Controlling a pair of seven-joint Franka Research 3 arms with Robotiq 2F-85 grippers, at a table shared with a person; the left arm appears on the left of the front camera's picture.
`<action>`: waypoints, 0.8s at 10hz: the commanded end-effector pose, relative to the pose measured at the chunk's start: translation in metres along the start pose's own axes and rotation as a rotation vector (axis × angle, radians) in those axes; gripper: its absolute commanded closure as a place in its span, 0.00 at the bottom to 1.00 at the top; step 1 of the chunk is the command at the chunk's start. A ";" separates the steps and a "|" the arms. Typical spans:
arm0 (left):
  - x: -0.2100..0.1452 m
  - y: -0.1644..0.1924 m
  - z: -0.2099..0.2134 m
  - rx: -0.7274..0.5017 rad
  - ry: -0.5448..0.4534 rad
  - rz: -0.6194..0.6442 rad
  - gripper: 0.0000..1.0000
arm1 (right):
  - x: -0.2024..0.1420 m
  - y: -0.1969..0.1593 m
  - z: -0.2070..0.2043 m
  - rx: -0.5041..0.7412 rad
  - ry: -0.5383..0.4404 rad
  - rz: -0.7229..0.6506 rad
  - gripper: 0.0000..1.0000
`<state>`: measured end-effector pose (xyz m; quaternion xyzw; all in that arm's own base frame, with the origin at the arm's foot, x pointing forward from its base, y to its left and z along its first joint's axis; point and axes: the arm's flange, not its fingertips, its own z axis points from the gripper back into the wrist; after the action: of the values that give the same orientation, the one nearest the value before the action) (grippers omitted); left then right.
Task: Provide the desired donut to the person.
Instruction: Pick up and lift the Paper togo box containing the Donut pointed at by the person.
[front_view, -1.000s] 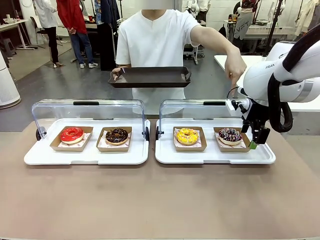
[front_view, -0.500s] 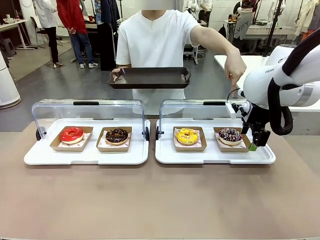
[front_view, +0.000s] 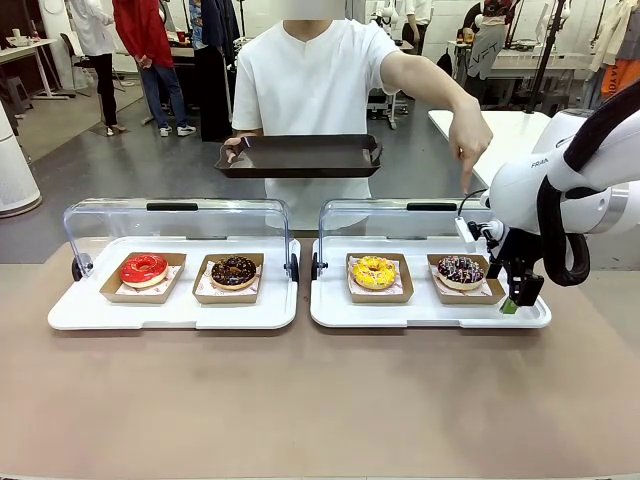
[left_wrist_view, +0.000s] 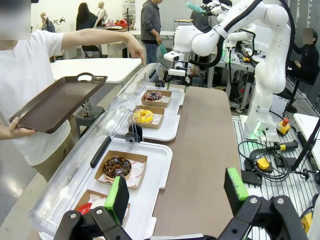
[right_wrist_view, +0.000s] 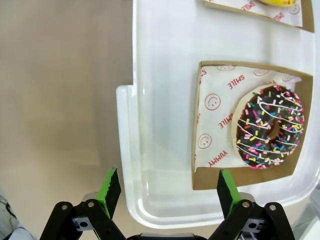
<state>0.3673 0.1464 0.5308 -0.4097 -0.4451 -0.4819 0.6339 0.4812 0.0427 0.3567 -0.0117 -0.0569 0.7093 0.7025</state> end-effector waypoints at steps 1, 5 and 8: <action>0.000 -0.001 0.000 -0.003 -0.008 -0.004 0.00 | -0.004 -0.003 -0.012 -0.030 0.004 0.031 0.00; 0.000 -0.001 0.000 -0.003 -0.008 -0.004 0.00 | -0.004 -0.018 -0.026 -0.003 -0.018 0.030 0.00; 0.000 -0.001 0.000 -0.003 -0.008 -0.004 0.00 | -0.006 -0.026 -0.028 0.003 -0.028 0.021 0.00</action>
<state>0.3673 0.1464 0.5308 -0.4097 -0.4450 -0.4819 0.6339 0.5020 0.0422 0.3332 -0.0098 -0.0532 0.7127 0.6994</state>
